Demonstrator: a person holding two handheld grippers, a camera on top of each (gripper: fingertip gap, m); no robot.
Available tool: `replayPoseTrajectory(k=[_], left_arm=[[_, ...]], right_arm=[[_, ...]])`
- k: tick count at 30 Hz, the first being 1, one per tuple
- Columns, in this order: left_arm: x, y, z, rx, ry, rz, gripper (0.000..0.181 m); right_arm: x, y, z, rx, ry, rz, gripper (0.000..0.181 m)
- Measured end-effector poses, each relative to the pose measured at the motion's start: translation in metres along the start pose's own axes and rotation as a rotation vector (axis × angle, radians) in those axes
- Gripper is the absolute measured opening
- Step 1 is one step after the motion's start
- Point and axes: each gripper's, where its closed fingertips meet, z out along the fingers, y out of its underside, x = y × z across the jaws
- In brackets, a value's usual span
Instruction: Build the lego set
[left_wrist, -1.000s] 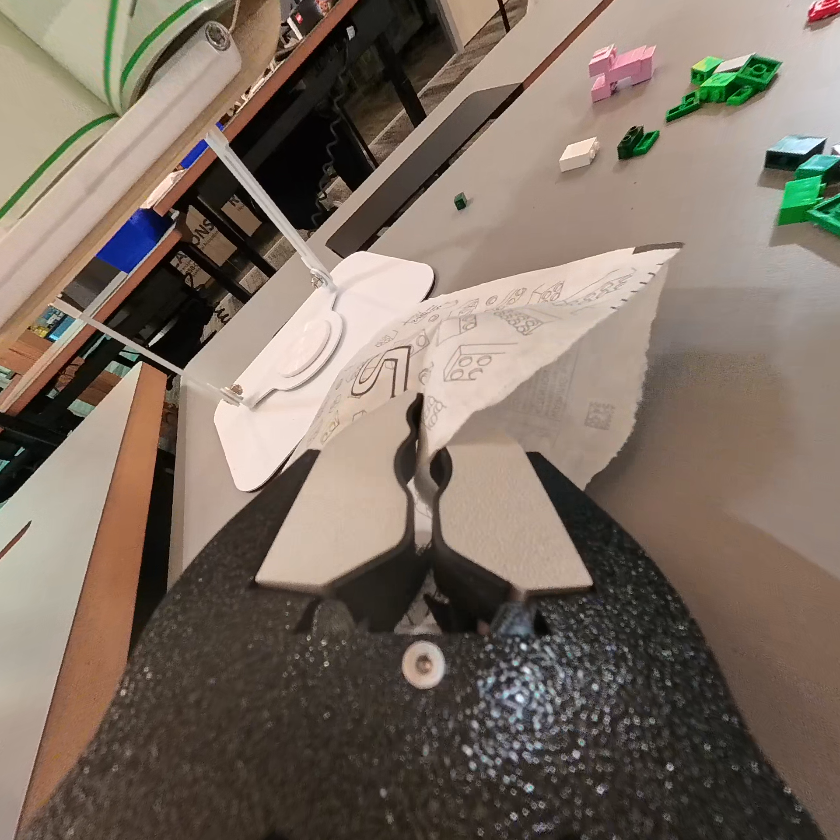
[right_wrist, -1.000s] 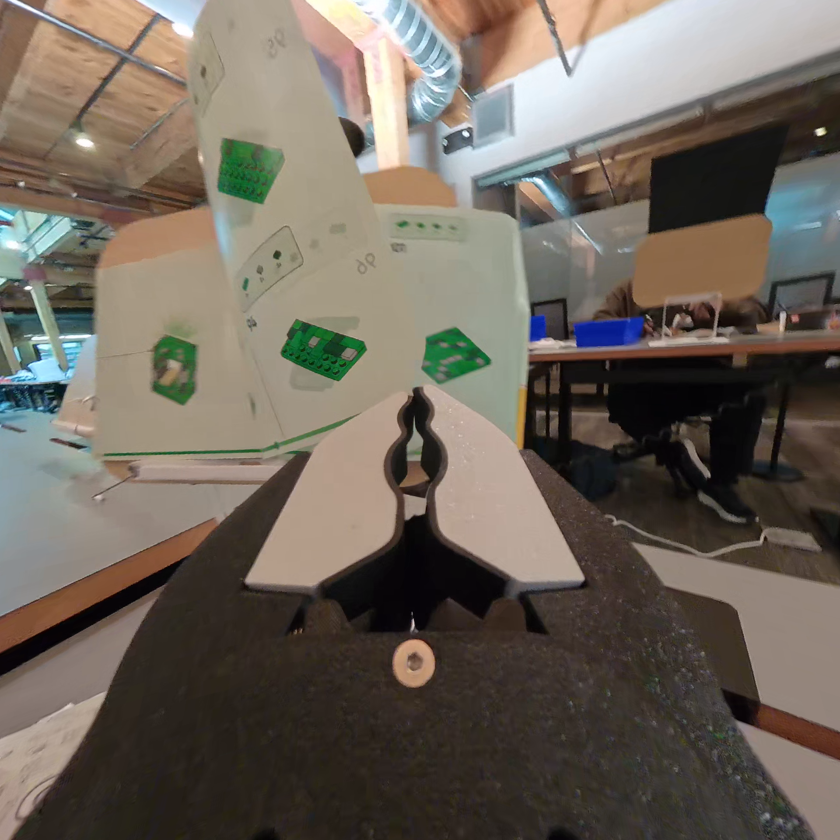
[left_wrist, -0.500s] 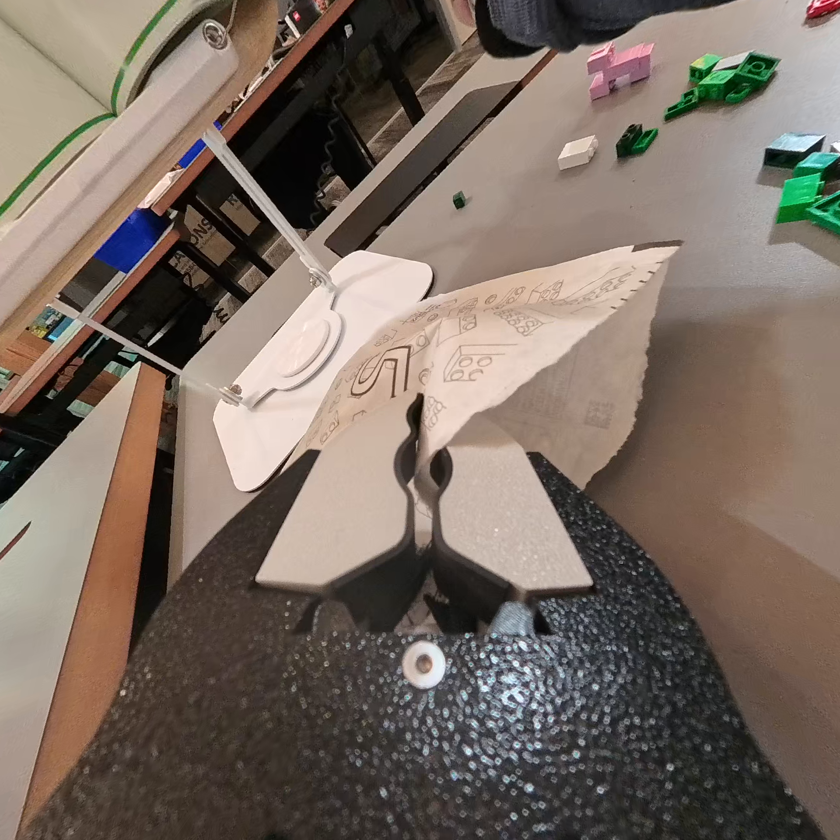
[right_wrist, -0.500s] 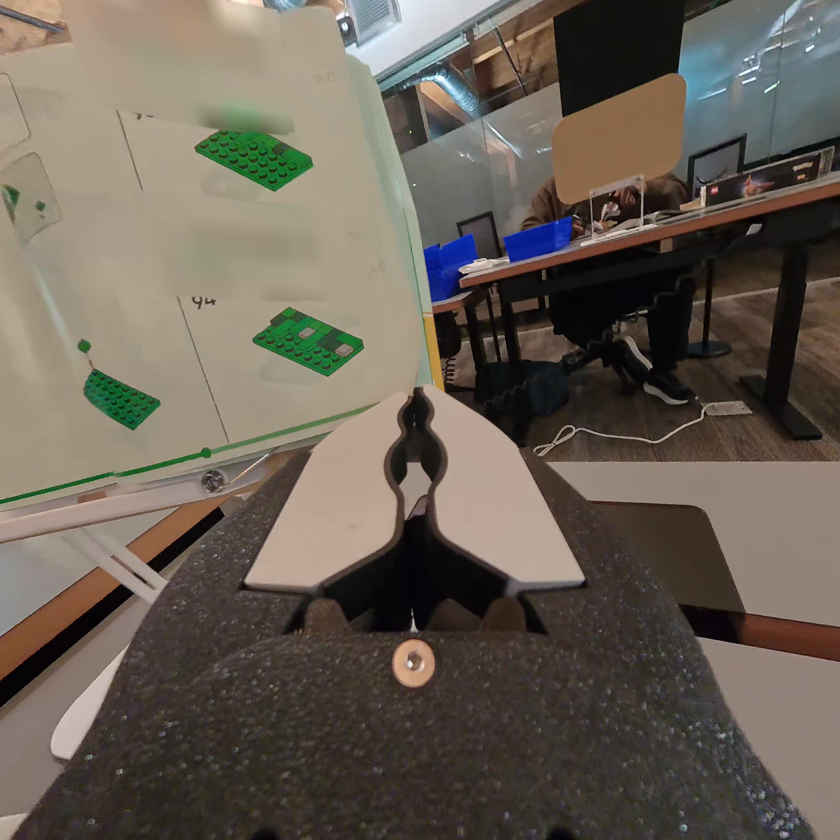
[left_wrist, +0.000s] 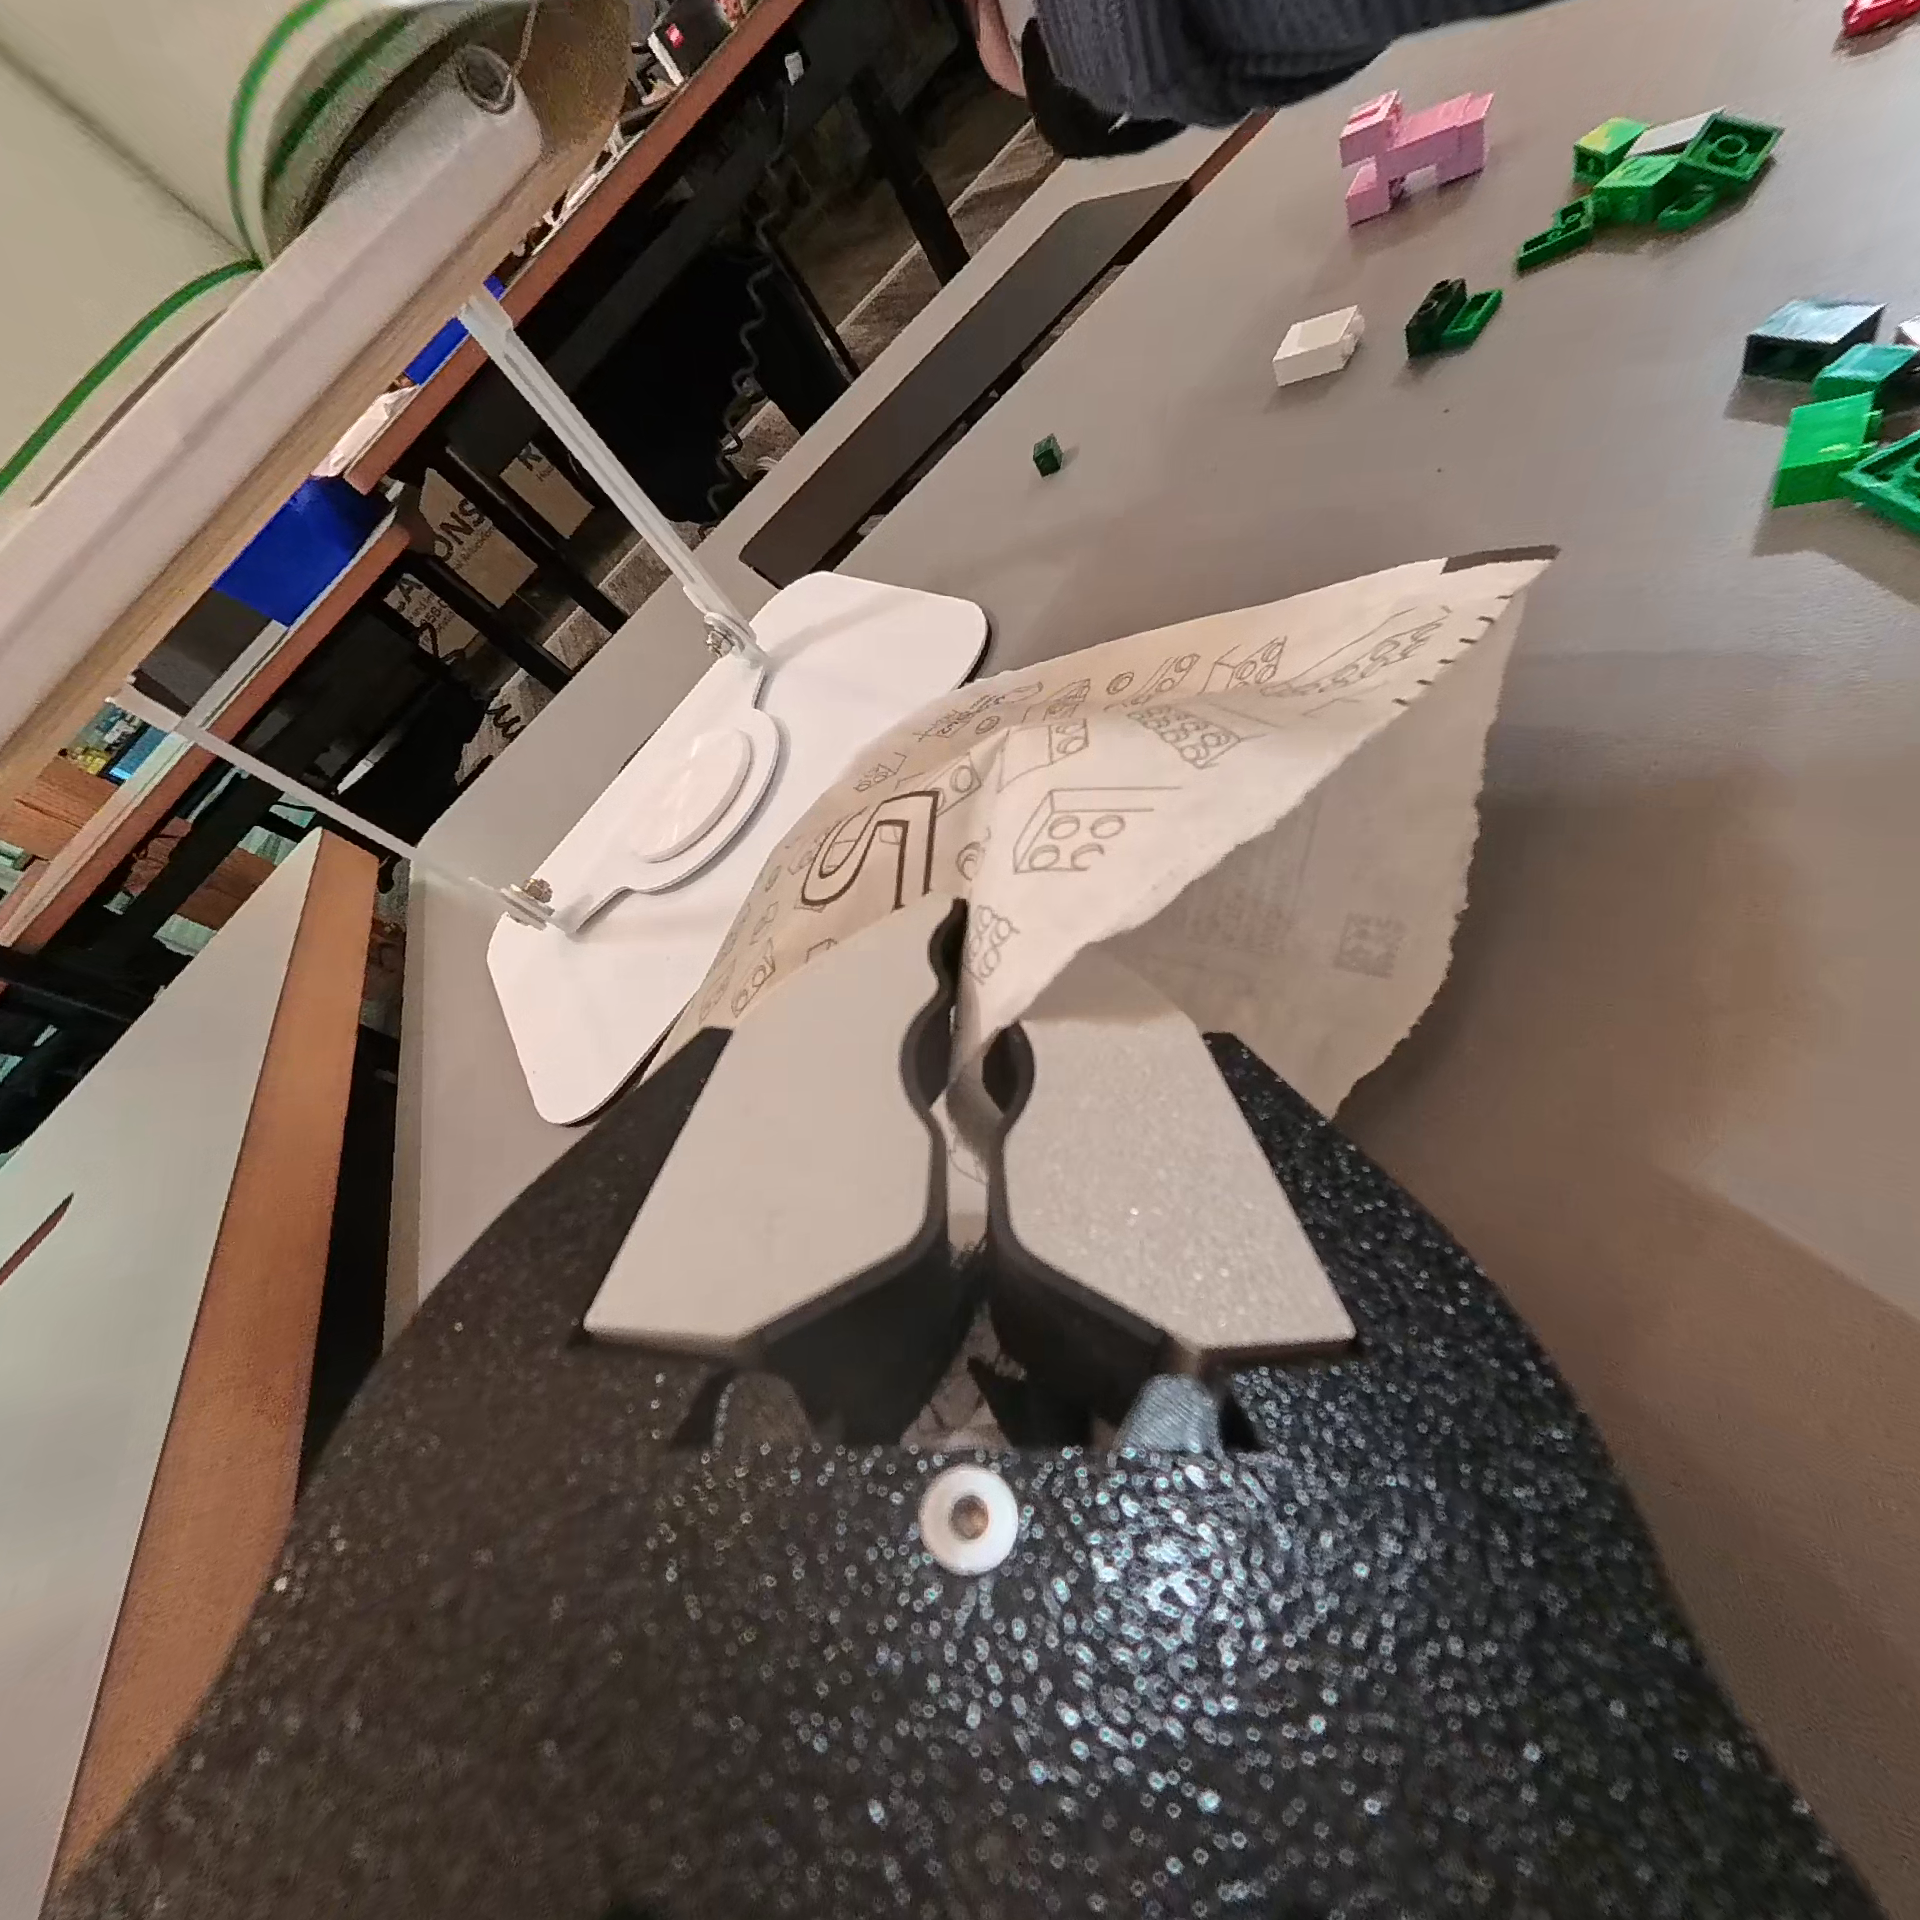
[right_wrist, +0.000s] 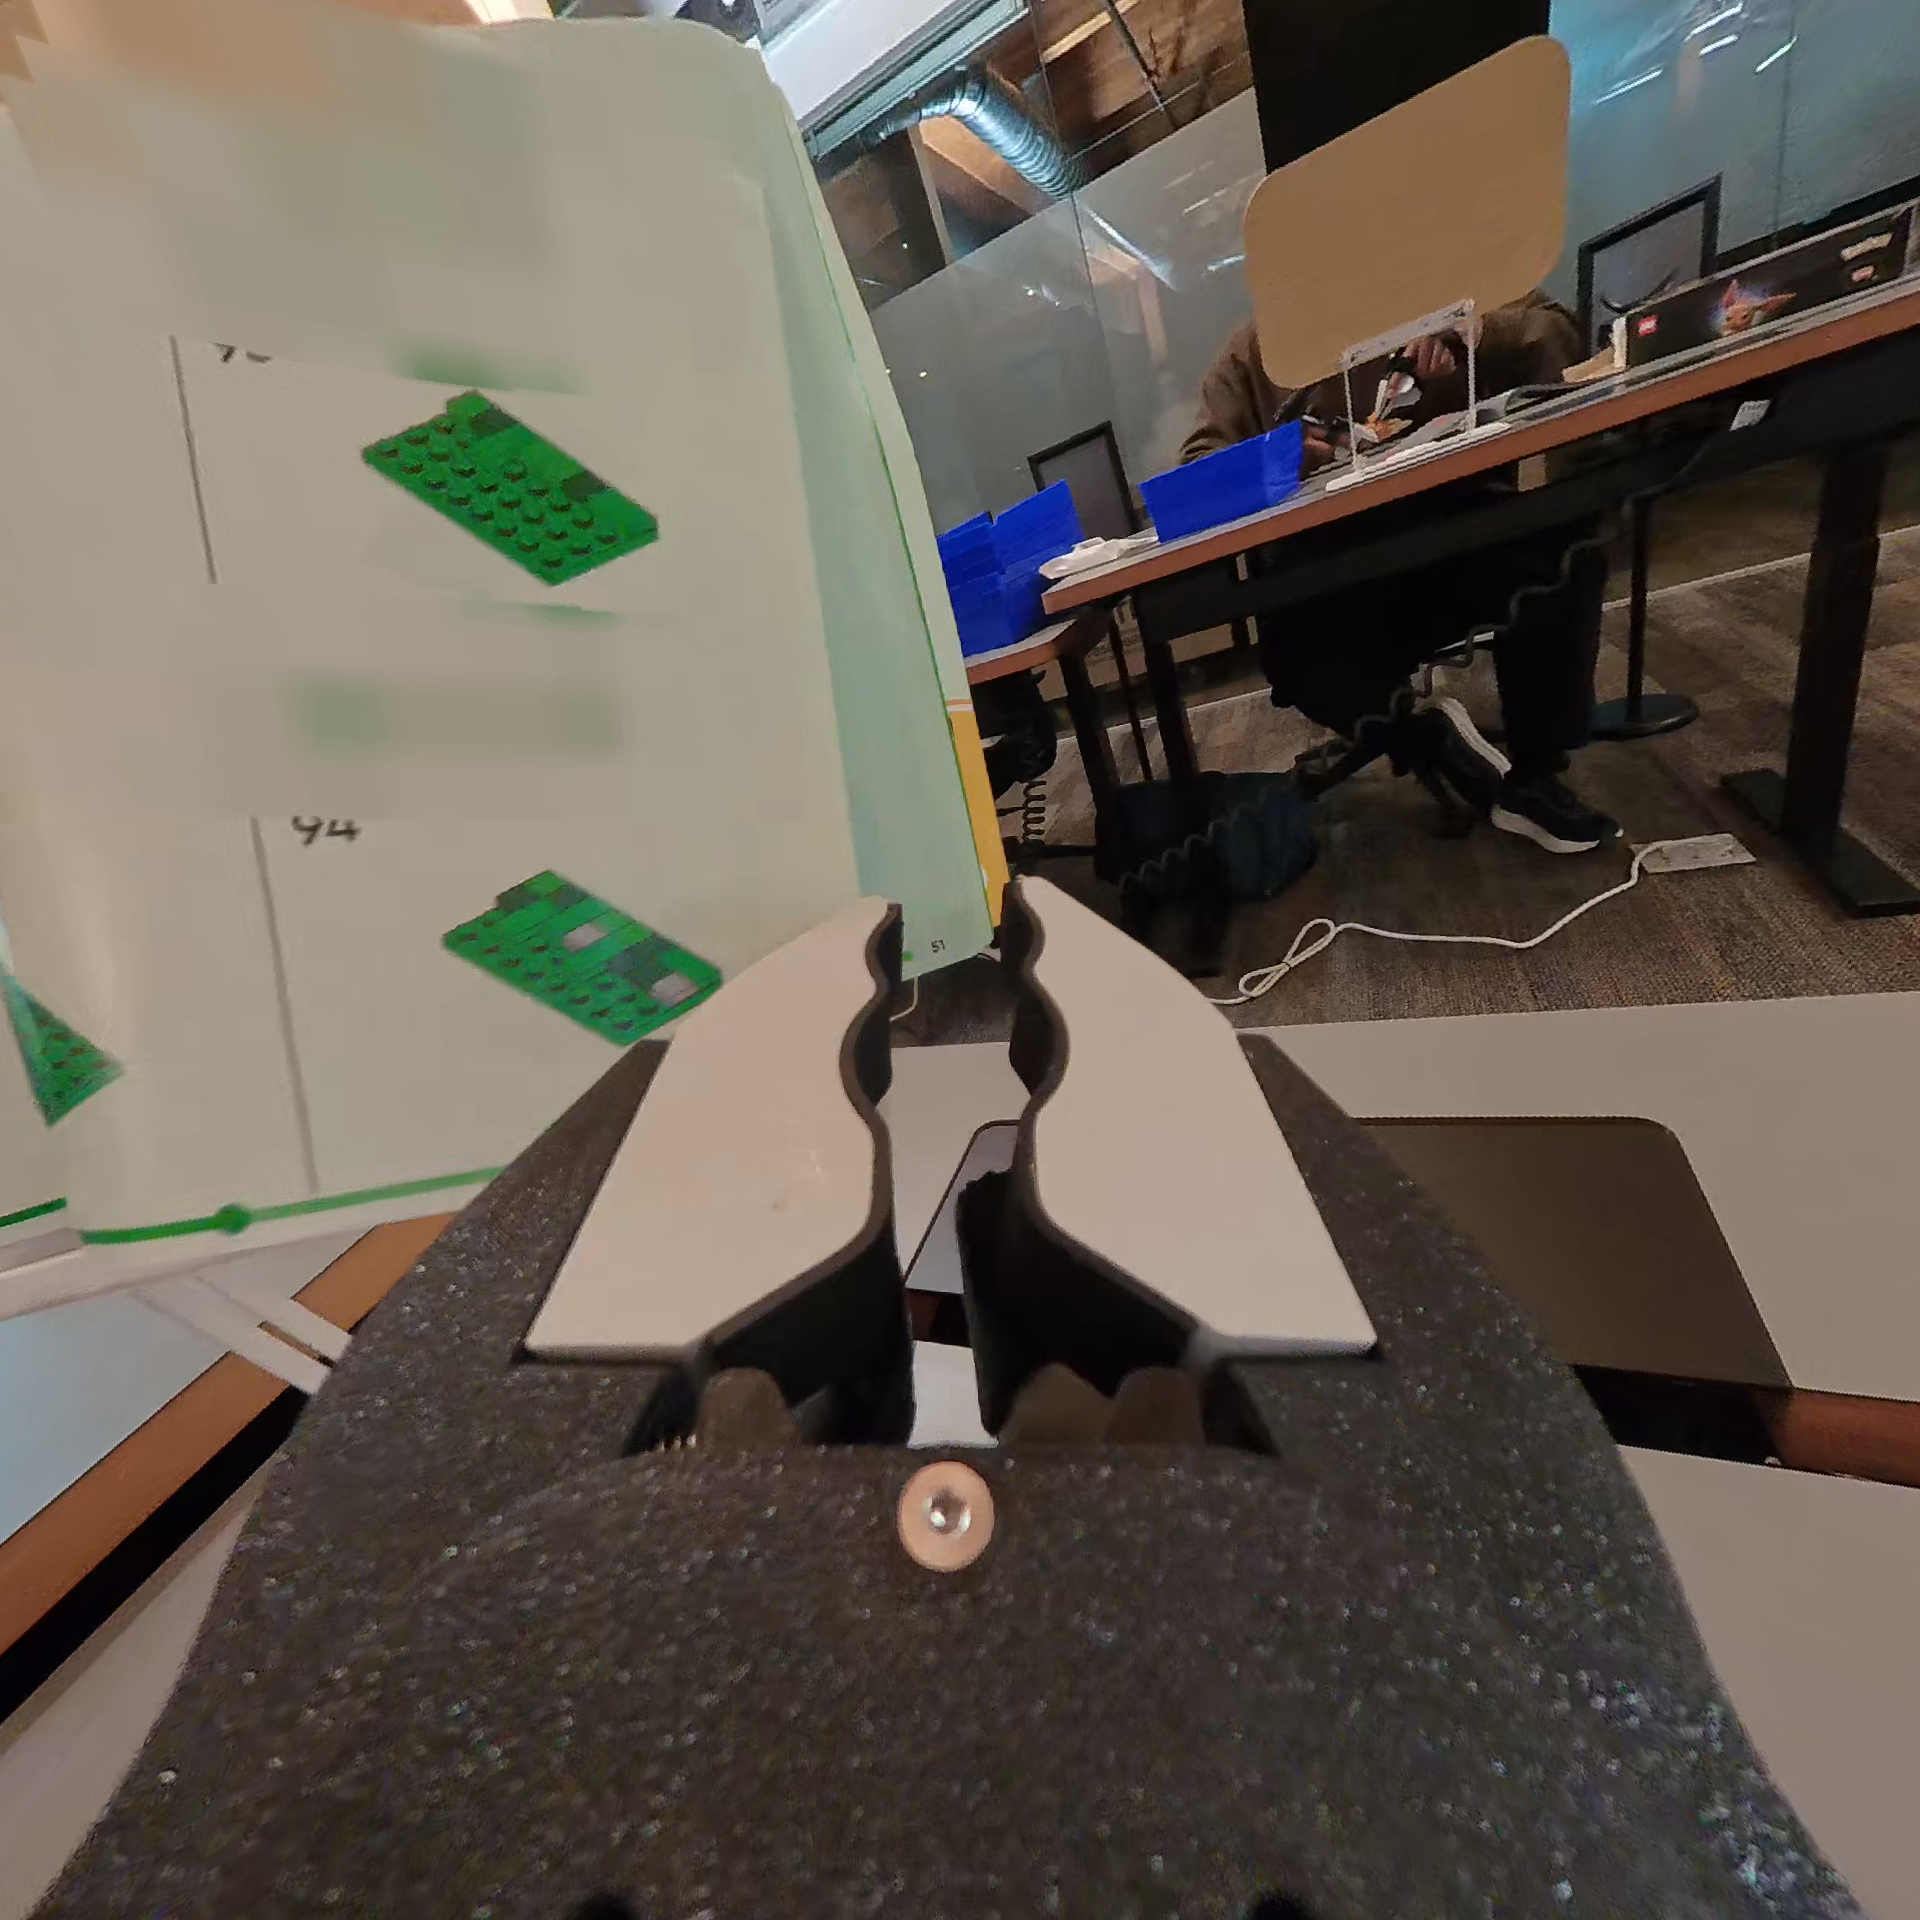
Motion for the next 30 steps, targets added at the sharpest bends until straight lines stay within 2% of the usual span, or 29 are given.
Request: replayPoseTrajectory(k=[7, 13, 15, 17, 22, 25, 30], left_arm=[[0.000, 0.000, 0.000, -0.001, -0.001, 0.004, 0.000], [0.000, 0.000, 0.000, -0.001, -0.001, 0.007, 0.000], [0.000, 0.000, 0.000, -0.002, -0.001, 0.007, 0.000], [0.001, 0.000, 0.000, -0.003, 0.002, 0.008, 0.000], [0.002, -0.001, 0.000, -0.004, 0.001, 0.021, 0.000], [0.002, 0.000, 0.000, -0.006, 0.005, 0.018, 0.000], [0.001, 0.001, -0.001, -0.007, 0.004, 0.017, 0.000]], right_arm=[[0.008, -0.002, -0.006, 0.002, 0.007, -0.023, 0.017], [0.001, -0.022, -0.028, 0.051, -0.030, -0.159, 0.016], [-0.018, -0.031, -0.042, 0.085, -0.084, -0.252, 0.016], [-0.052, -0.032, -0.059, 0.101, -0.195, -0.352, 0.012], [-0.161, 0.003, -0.092, 0.119, -0.451, -0.721, 0.003], [-0.191, 0.021, -0.078, 0.064, -0.462, -0.764, 0.000], [-0.170, 0.020, -0.035, 0.002, -0.292, -0.695, 0.000]])
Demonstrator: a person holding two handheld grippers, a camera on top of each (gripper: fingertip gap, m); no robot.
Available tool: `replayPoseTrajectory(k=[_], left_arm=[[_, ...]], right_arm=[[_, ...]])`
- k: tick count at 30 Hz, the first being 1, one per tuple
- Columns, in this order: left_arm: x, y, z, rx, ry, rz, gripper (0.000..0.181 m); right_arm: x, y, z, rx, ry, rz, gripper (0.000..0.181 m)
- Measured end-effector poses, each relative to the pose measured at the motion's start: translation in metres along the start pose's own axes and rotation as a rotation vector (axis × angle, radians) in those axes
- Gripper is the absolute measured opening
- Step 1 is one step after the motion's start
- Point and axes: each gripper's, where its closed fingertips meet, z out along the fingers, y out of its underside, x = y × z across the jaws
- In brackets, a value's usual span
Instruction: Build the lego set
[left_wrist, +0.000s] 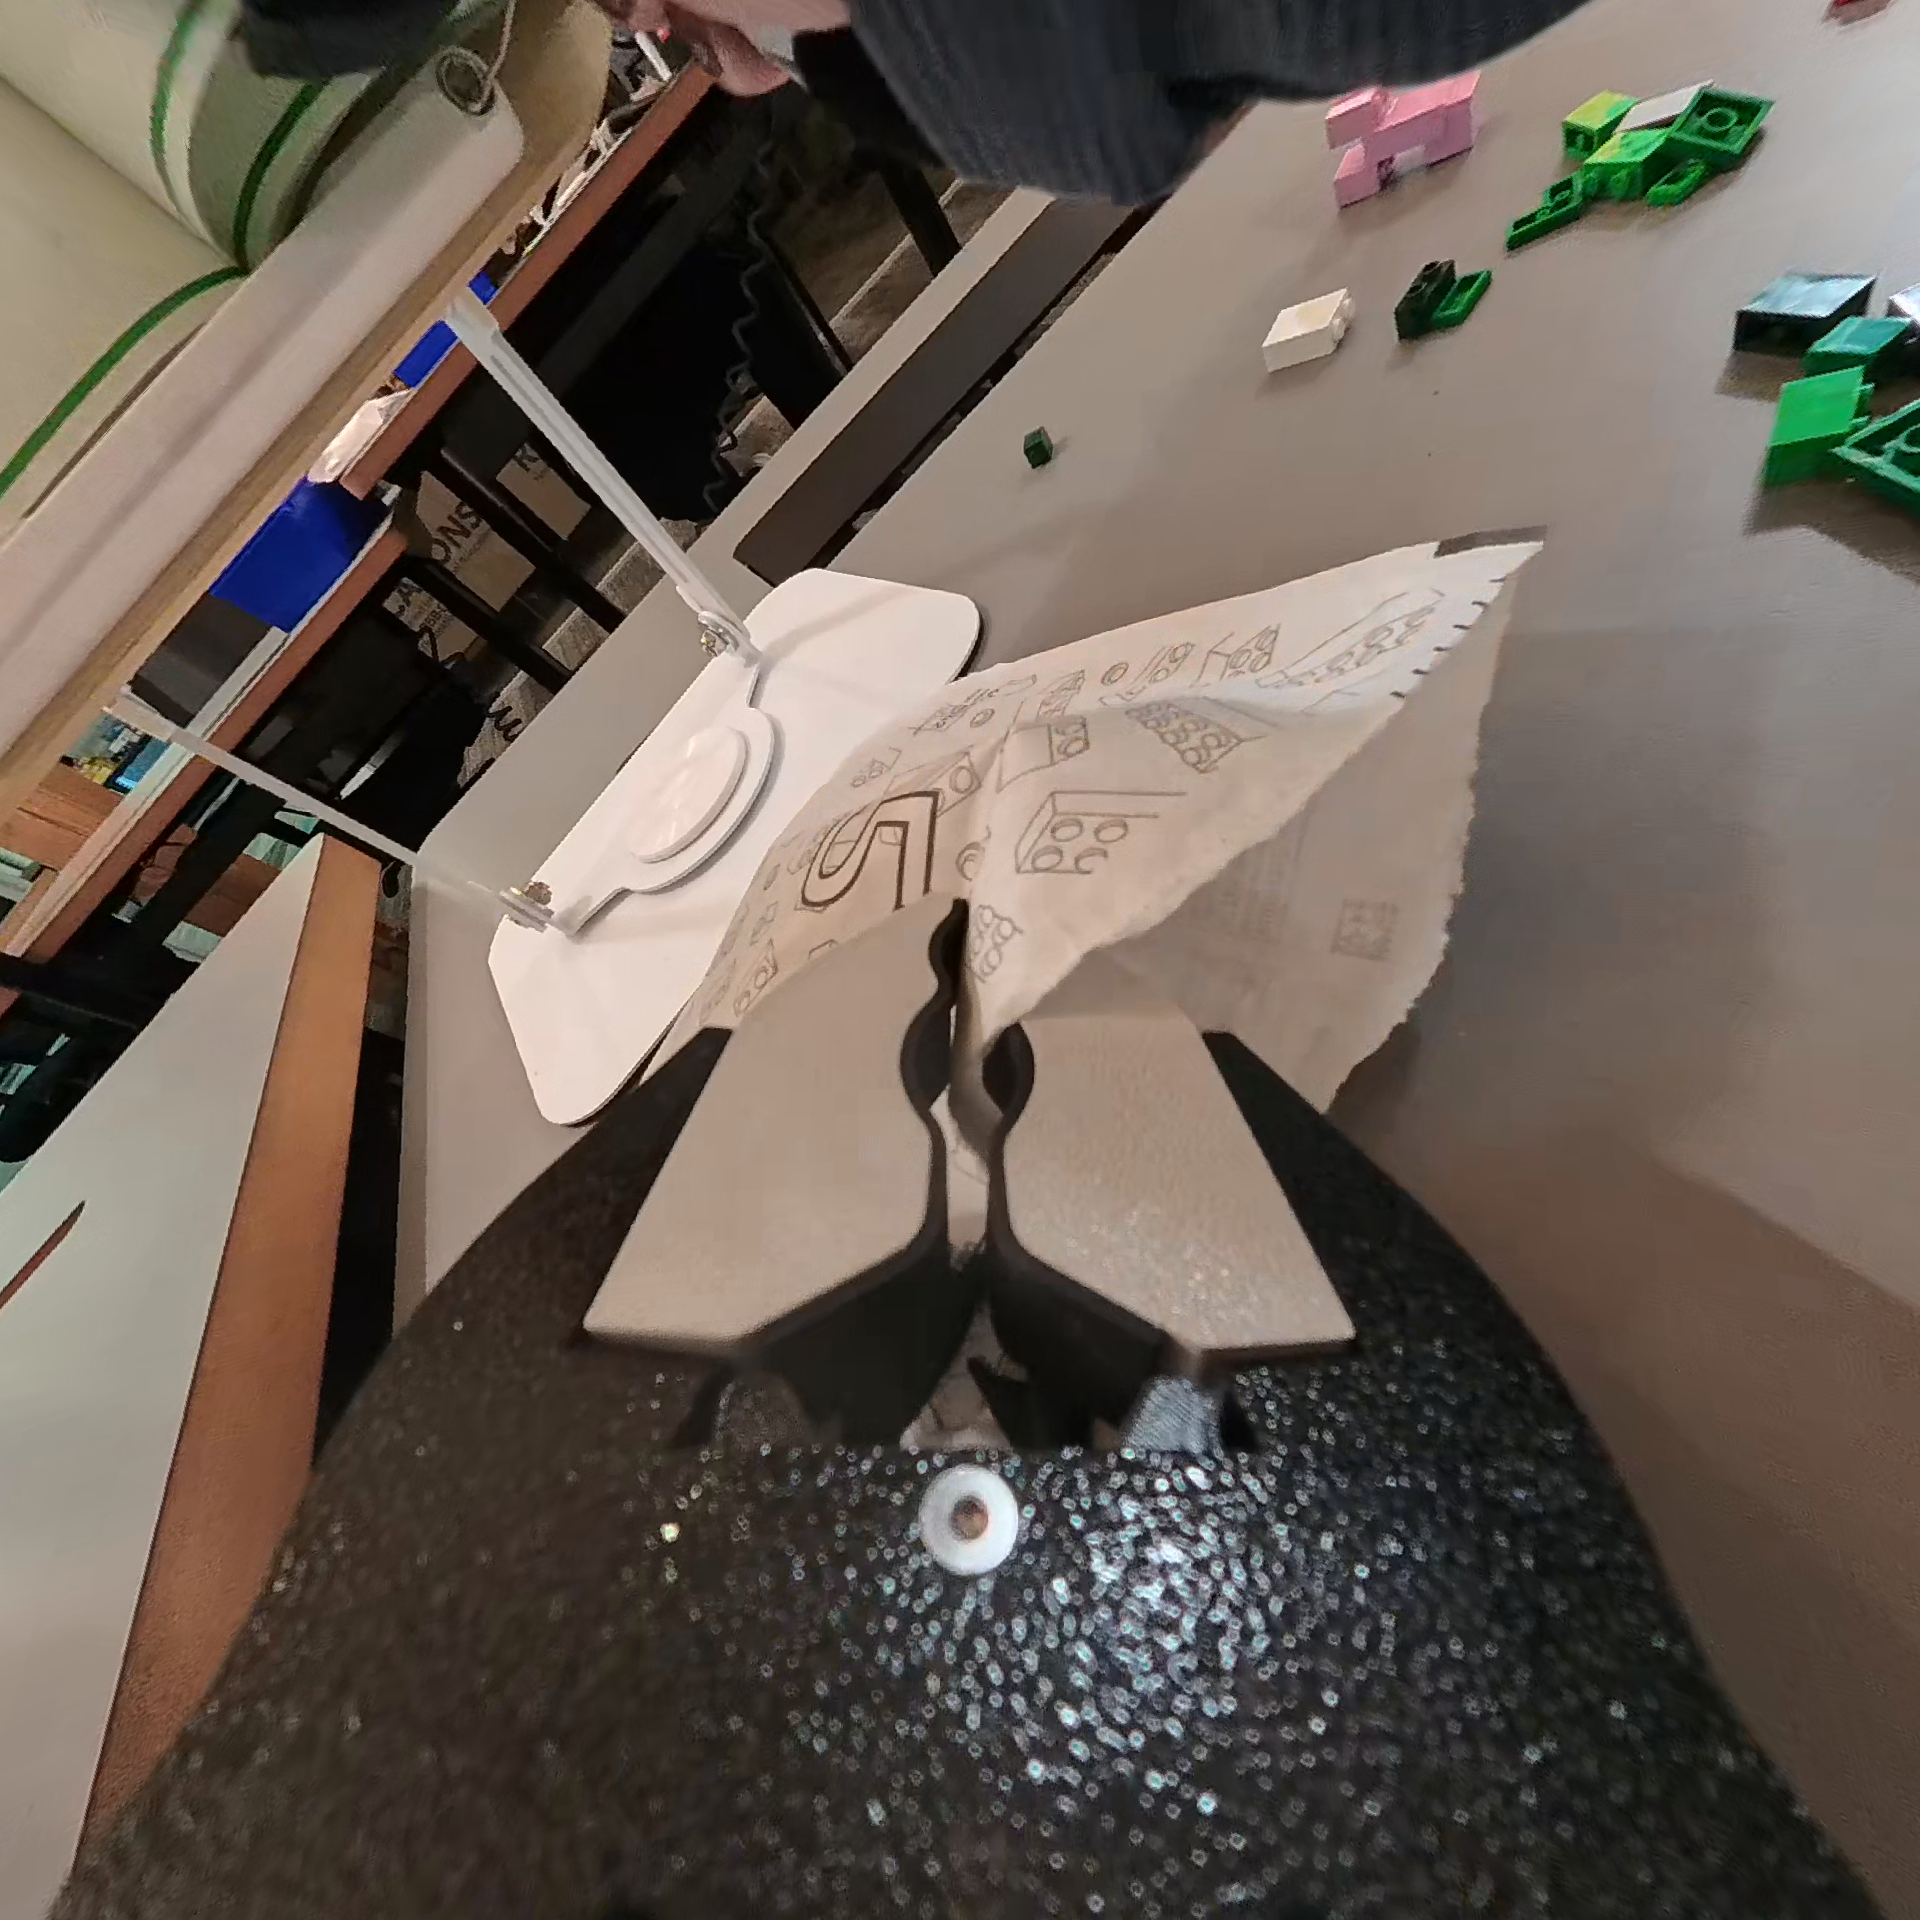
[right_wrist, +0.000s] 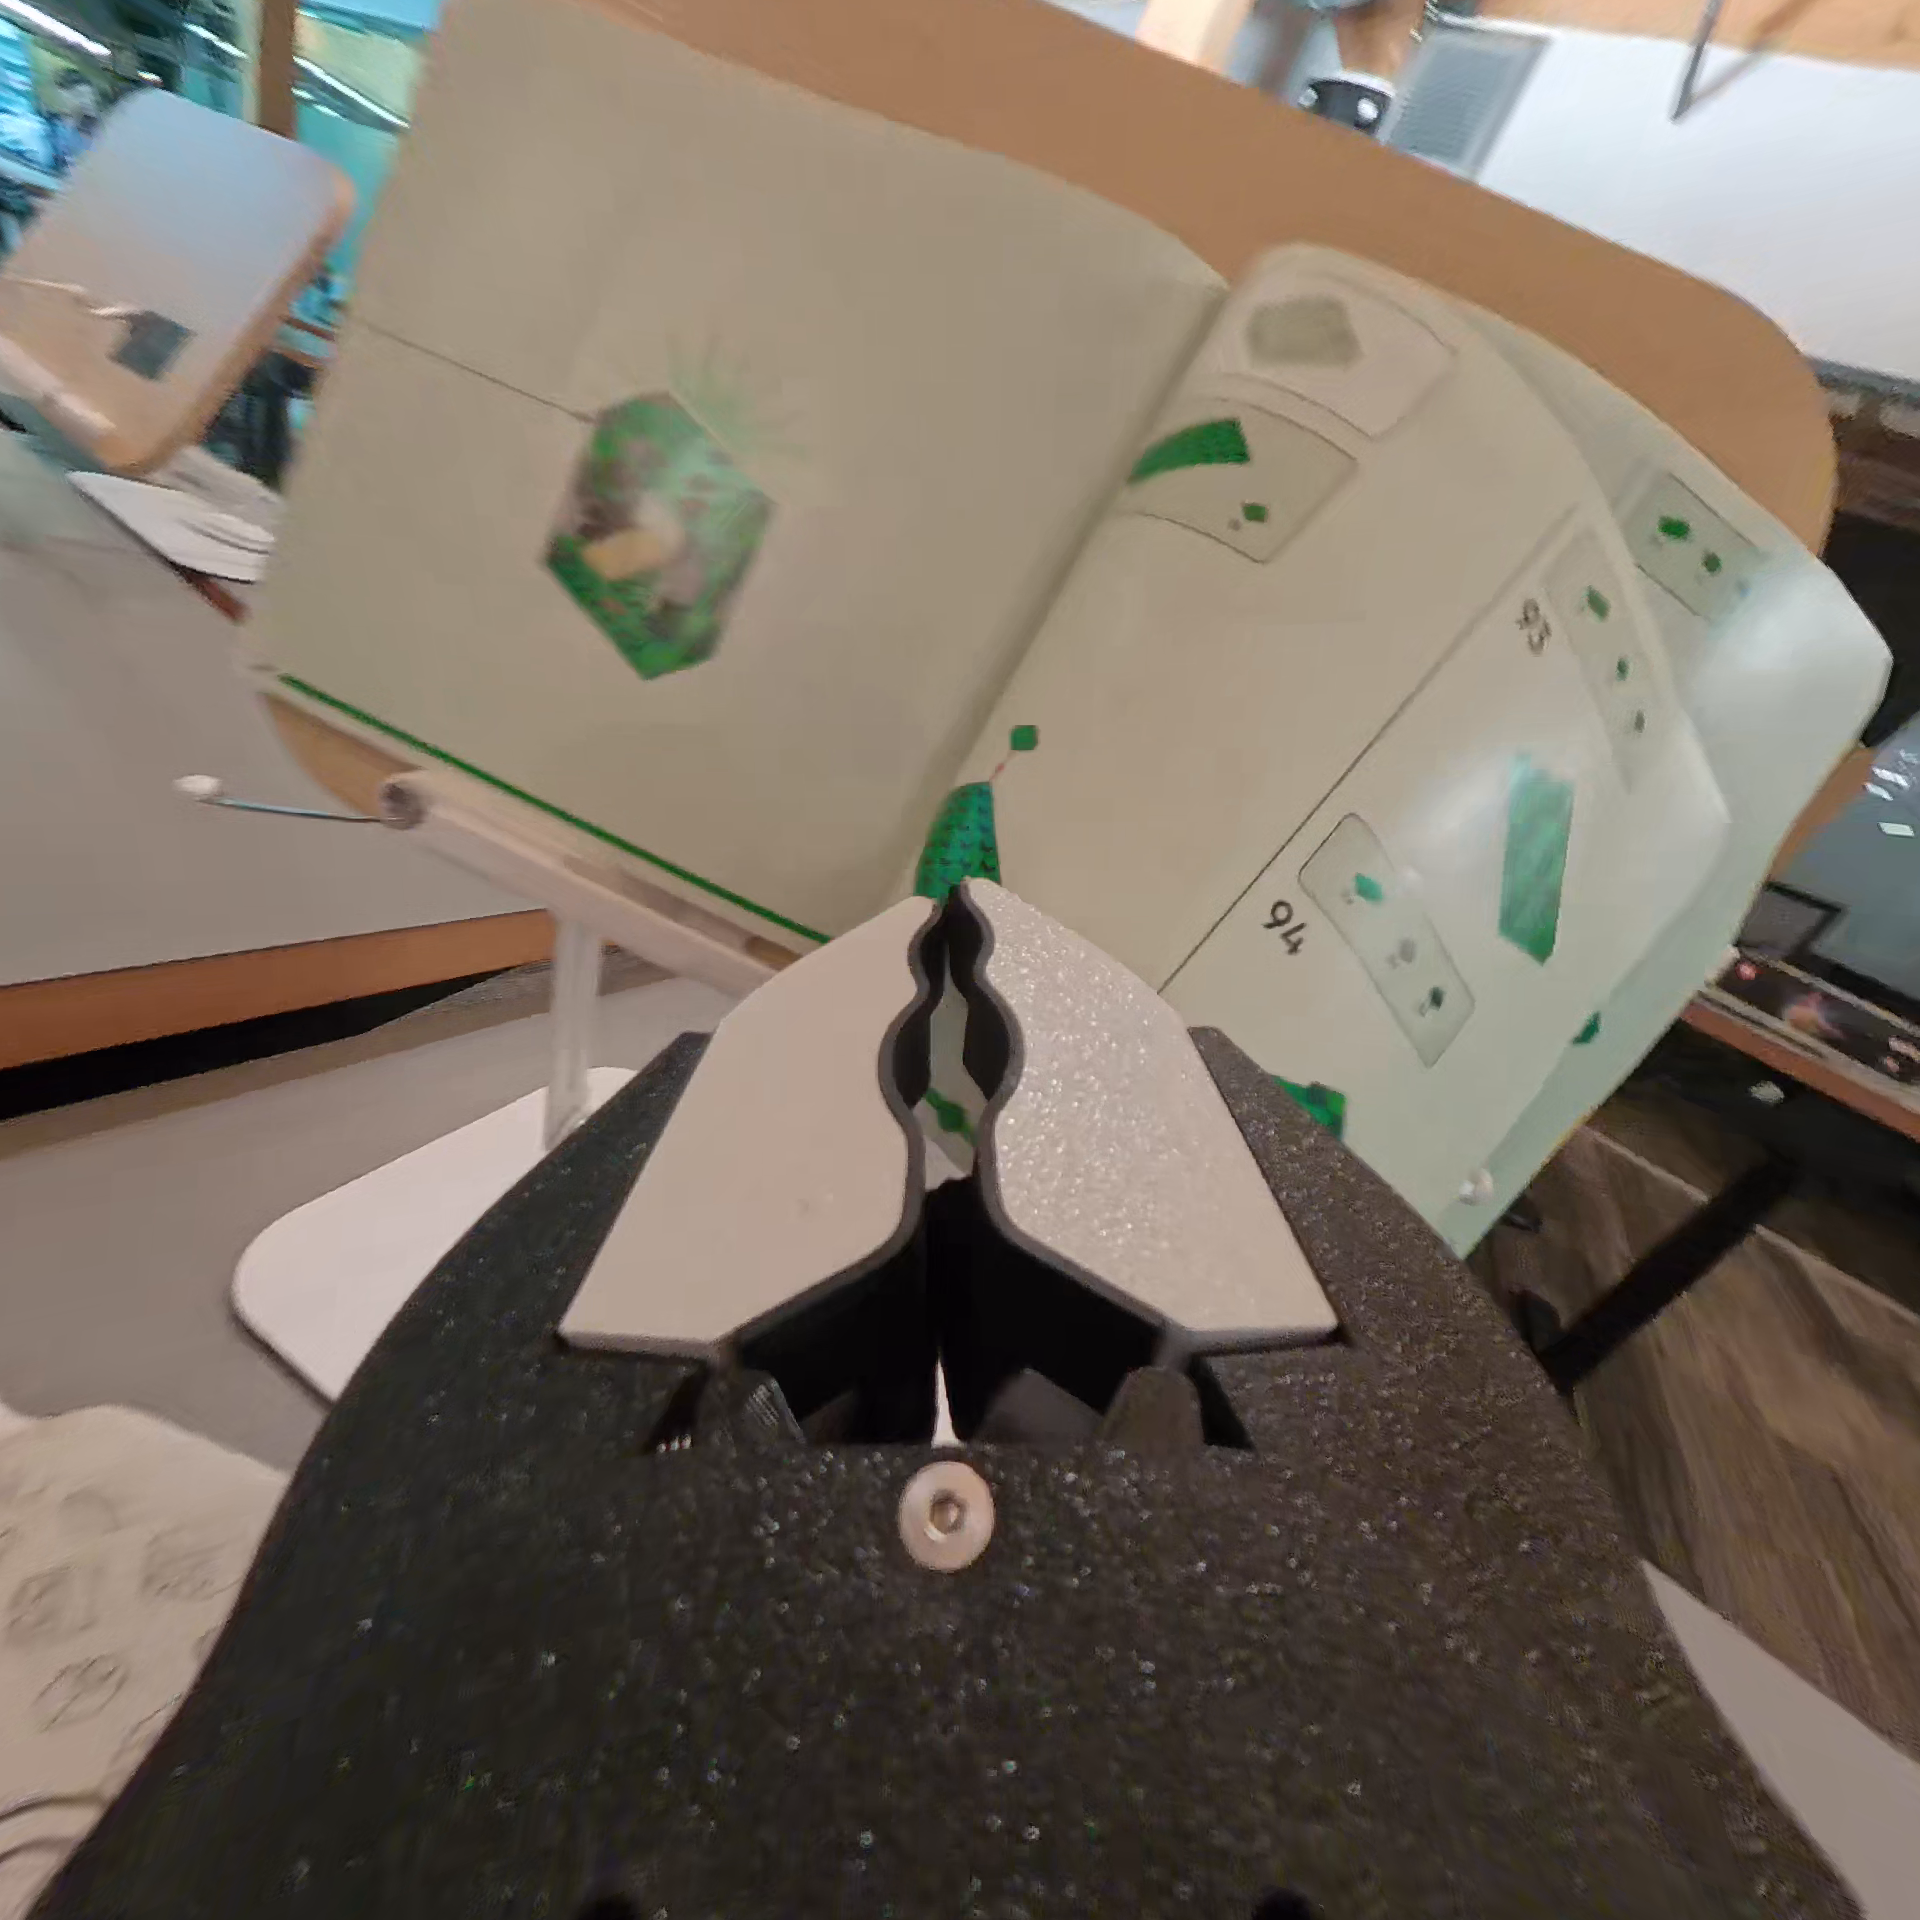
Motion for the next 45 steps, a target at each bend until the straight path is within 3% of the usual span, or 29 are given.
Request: replayPoseTrajectory(k=[6, 14, 27, 32, 37, 45], left_arm=[[0.000, 0.000, 0.001, 0.001, 0.001, -0.001, 0.000], [0.000, -0.001, 0.001, 0.002, 0.004, 0.000, 0.000], [0.000, -0.001, 0.000, -0.005, -0.004, 0.022, 0.000], [0.000, -0.001, -0.002, -0.034, 0.004, 0.040, 0.000], [0.004, -0.008, -0.006, -0.064, 0.021, 0.068, 0.000], [-0.012, -0.041, -0.020, -0.084, 0.041, 0.021, 0.000]], right_arm=[[0.034, 0.019, 0.014, -0.062, 0.102, 0.074, 0.002], [0.045, 0.025, 0.024, -0.069, 0.104, 0.083, 0.002], [0.042, 0.012, -0.013, 0.027, 0.017, 0.113, 0.007], [0.049, 0.012, -0.060, 0.019, -0.045, 0.055, 0.009], [0.055, 0.027, -0.136, -0.057, -0.153, -0.062, 0.015], [-0.016, 0.117, -0.269, -0.502, -0.570, 0.070, 0.046]])
